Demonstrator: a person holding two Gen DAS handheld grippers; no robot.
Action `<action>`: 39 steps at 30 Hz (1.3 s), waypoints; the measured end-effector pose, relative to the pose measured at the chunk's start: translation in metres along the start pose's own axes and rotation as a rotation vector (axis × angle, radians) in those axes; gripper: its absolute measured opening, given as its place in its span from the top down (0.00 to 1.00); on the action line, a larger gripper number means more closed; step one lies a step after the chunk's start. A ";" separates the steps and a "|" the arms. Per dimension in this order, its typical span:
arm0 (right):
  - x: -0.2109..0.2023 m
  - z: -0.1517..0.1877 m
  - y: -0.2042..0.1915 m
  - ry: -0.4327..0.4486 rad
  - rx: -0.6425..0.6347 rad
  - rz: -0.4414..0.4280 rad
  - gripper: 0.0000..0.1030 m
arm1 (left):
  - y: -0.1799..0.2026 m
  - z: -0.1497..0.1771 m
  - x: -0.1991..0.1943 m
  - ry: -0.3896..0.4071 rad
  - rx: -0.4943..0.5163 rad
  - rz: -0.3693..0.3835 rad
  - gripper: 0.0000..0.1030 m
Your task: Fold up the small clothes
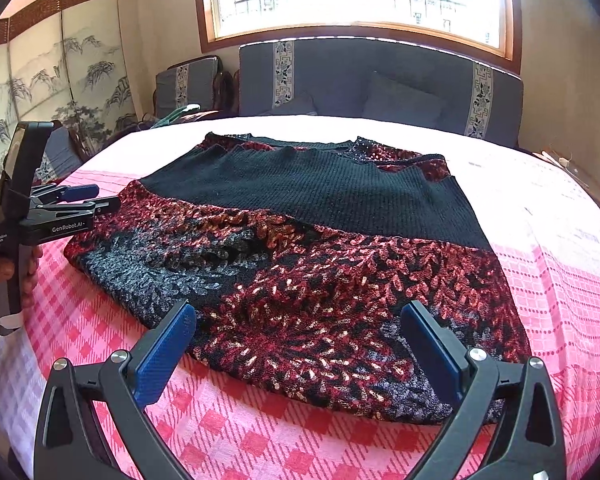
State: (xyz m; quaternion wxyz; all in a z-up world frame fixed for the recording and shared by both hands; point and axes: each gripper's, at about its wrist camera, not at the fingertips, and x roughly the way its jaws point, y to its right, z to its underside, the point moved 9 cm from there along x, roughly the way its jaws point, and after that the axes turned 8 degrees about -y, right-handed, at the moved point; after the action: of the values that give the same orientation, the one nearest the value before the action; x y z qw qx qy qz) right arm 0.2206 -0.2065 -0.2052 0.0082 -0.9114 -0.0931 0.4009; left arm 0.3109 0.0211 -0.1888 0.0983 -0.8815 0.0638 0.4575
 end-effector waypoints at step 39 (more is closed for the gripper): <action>-0.011 -0.005 0.004 0.051 0.068 -0.159 0.01 | -0.021 -0.100 0.103 -0.171 -0.118 0.511 0.87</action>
State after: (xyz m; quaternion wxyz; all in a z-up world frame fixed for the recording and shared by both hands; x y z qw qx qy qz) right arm 0.2176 -0.2120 -0.1938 0.0732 -0.9102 -0.1514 0.3784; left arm 0.4531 0.0159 -0.2144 -0.0667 -0.7993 0.2487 0.5430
